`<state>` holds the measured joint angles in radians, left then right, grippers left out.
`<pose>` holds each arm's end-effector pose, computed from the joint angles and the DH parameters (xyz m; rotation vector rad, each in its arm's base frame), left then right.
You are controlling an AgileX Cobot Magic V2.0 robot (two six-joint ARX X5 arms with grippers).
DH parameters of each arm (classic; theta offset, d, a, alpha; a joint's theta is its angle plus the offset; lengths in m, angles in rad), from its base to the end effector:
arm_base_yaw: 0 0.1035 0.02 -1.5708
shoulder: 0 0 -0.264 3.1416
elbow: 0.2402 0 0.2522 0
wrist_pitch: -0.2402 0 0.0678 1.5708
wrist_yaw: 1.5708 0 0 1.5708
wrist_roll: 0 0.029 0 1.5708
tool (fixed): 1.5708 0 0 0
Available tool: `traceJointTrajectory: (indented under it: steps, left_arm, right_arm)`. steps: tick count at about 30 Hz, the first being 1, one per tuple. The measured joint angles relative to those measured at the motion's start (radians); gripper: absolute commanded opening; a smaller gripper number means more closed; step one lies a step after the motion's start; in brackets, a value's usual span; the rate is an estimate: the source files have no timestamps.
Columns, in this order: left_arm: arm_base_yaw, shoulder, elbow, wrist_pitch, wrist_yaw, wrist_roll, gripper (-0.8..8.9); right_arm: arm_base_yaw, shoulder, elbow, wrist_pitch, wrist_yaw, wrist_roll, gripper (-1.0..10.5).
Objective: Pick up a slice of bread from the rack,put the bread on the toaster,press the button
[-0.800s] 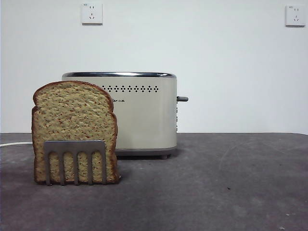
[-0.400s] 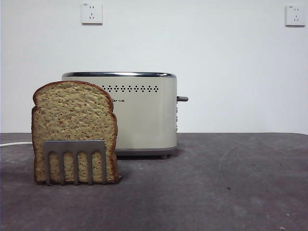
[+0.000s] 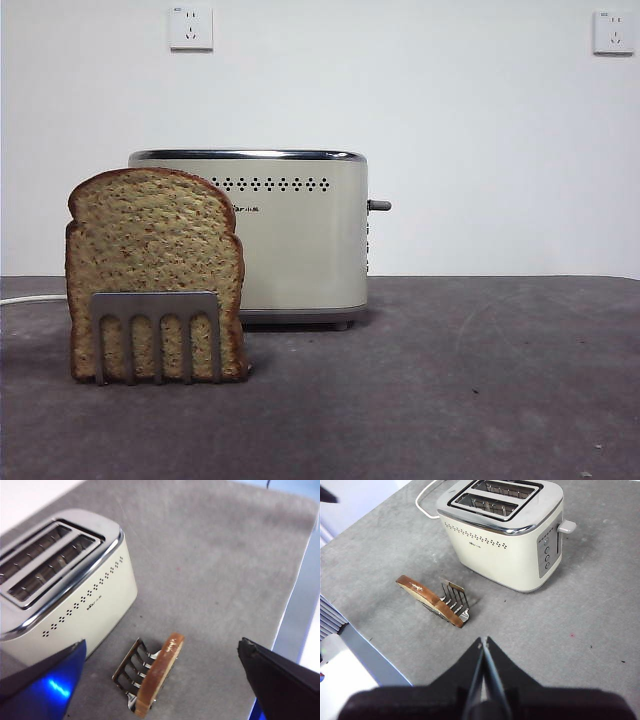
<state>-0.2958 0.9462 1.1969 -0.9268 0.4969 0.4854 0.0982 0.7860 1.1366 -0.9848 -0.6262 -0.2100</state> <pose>0.1498 -0.0601 0.3782 0.3721 0.4898 -0.9108 0.1142 0.0283 0.3767 -0.0253 0.5480 0.7603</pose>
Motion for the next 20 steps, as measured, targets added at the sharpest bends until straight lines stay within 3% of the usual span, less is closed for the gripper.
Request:
traceJointTrajectory:
  steps: [12, 20]
  left_arm:
    - [-0.173, 0.278, 0.018, -0.016, -0.176, 0.132, 6.28]
    - [-0.235, 0.457, 0.019, -0.023, -0.255, 0.185, 6.24]
  right_arm:
    - [0.000, 0.005, 0.000, -0.002, 0.000, -0.008, -0.1]
    - [0.000, 0.008, 0.000, -0.002, 0.000, -0.008, -0.1]
